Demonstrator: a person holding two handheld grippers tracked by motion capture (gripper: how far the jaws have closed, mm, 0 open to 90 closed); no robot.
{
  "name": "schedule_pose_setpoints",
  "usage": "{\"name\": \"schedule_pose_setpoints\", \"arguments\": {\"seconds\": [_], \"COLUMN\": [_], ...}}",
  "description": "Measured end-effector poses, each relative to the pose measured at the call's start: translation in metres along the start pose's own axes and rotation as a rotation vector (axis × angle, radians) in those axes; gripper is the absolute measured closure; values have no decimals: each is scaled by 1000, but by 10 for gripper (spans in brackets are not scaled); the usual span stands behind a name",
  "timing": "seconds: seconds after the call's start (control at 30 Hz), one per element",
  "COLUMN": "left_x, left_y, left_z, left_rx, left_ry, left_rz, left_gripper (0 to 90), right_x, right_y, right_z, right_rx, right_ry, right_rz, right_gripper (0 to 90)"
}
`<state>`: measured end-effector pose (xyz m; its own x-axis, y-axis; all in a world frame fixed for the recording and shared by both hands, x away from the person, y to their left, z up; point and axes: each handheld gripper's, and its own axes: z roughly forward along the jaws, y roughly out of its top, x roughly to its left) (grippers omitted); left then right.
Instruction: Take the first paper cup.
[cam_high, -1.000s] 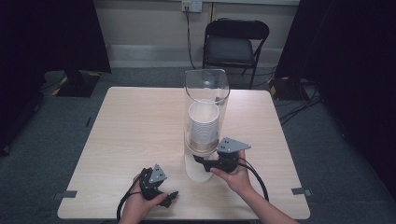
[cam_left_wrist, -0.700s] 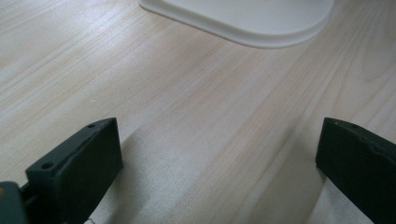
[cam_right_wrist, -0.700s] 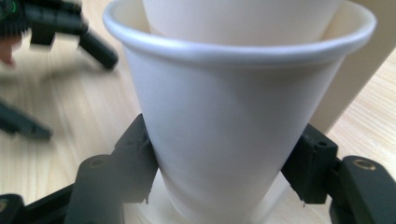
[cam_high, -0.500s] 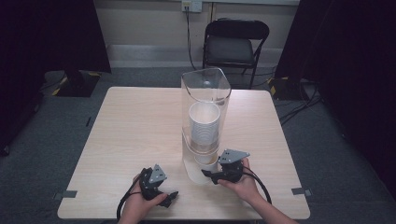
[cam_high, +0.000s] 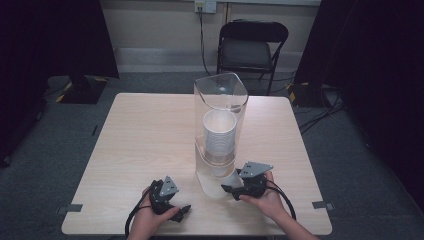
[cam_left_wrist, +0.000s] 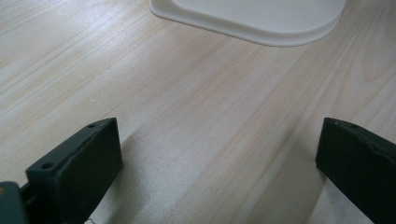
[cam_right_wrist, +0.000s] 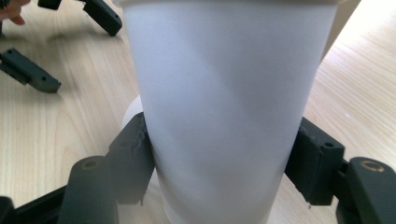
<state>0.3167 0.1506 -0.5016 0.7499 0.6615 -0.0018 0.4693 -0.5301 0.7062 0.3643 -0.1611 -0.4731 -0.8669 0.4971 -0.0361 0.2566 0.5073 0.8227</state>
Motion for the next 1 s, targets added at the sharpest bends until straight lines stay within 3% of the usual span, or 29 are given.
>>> {"name": "schedule_pose_setpoints", "arguments": {"seconds": [0.37,0.53,0.63,0.9,1.0], "left_x": [0,0,0,0,-1], "left_y": [0,-1,-1,-1,-1], "left_z": [1,1,1,1,-1], "left_rx": [-12,-14,-15,-14,-21], "left_ry": [1,-6,-4,-3,1], "left_rz": [-4,-4,-4,-7,3], "left_gripper": [0,0,0,0,43], "right_x": [-6,-14,-25,-37,-39], "right_y": [-18,-33,-38,-43,-44], "right_z": [-23,-37,-42,-43,-45], "right_rx": [45,29,-9,-40,-53], "right_ry": [-31,-48,-73,-106,-113], "right_rz": [-48,3,75,130,132], "right_gripper": [315,309,307,304,304]}}
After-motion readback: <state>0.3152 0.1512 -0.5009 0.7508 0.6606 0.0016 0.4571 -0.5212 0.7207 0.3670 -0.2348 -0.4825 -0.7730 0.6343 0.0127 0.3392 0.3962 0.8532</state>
